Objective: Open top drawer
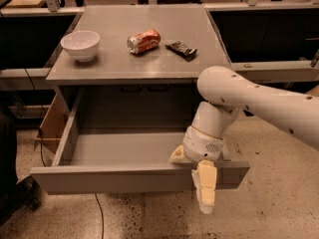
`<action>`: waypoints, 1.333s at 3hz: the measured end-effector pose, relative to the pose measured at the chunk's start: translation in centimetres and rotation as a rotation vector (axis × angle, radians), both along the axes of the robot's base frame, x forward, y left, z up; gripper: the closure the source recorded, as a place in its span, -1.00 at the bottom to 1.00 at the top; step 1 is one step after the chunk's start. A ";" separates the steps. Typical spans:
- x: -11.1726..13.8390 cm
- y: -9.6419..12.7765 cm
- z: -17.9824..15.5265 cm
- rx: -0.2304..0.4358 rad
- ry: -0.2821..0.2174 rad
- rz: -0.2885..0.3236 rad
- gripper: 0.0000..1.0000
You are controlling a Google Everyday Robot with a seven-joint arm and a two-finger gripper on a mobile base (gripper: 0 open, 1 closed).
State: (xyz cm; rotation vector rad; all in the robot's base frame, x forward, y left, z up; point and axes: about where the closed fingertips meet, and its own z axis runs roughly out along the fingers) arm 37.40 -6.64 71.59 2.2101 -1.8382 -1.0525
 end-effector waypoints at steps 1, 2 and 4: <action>3.6 -4.1 1.5 -0.069 -0.235 -0.177 -1.00; 7.3 -7.4 2.6 -0.091 -0.460 -0.305 -1.00; 16.9 -15.7 8.3 -0.110 -0.859 -0.548 -1.00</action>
Offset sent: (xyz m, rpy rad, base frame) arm 0.1377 -0.1171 0.0527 -0.0927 -0.7911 -0.4992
